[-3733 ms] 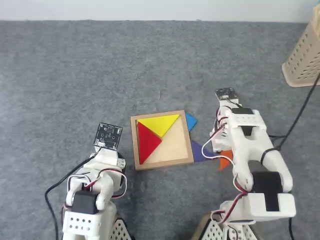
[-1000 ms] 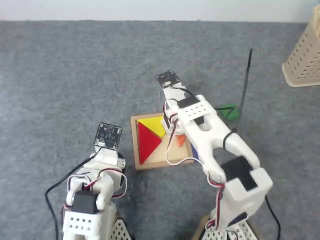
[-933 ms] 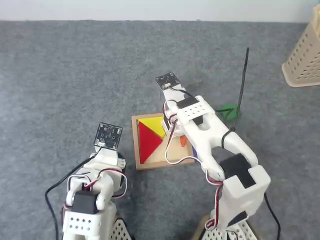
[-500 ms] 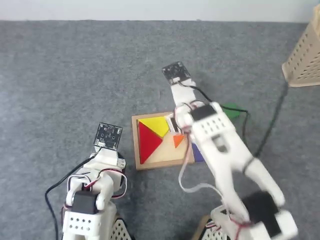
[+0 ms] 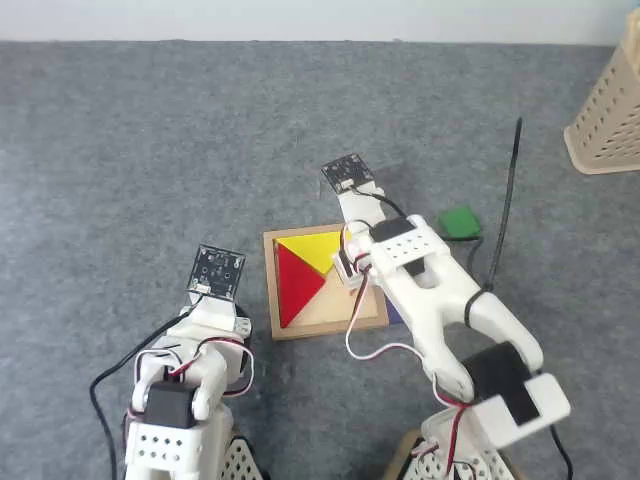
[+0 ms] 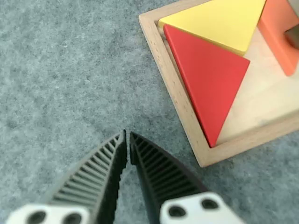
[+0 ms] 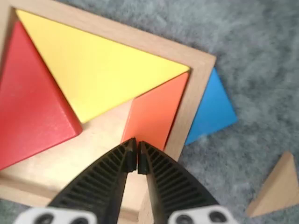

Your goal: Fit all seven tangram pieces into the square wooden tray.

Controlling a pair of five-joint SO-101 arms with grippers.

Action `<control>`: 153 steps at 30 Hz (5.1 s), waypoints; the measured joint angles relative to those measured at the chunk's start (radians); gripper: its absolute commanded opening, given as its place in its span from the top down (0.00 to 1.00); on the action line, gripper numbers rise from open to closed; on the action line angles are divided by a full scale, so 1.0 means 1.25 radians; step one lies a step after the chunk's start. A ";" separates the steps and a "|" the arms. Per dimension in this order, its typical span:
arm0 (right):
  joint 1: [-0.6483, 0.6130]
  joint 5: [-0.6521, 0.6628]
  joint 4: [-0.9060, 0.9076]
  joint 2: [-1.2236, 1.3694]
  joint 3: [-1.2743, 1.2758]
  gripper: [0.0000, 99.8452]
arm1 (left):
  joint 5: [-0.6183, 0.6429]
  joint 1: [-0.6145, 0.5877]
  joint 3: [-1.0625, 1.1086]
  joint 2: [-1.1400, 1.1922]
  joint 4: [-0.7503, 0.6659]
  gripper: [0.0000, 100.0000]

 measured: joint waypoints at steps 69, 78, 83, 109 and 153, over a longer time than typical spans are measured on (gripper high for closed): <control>0.303 0.178 0.187 0.092 -0.137 0.84 | 0.000 -0.001 0.000 0.000 0.000 0.99; 0.301 0.173 0.199 0.092 -0.137 0.76 | 0.000 -0.001 0.000 0.000 0.000 0.99; 0.304 0.161 0.216 0.093 -0.136 0.74 | 0.000 -0.001 0.000 0.000 0.000 0.99; 0.311 0.151 0.190 0.136 -0.145 0.87 | 0.000 0.000 0.000 0.000 0.000 0.99; -0.068 0.709 0.345 0.263 -0.477 0.74 | 0.000 0.000 0.000 0.000 0.000 0.99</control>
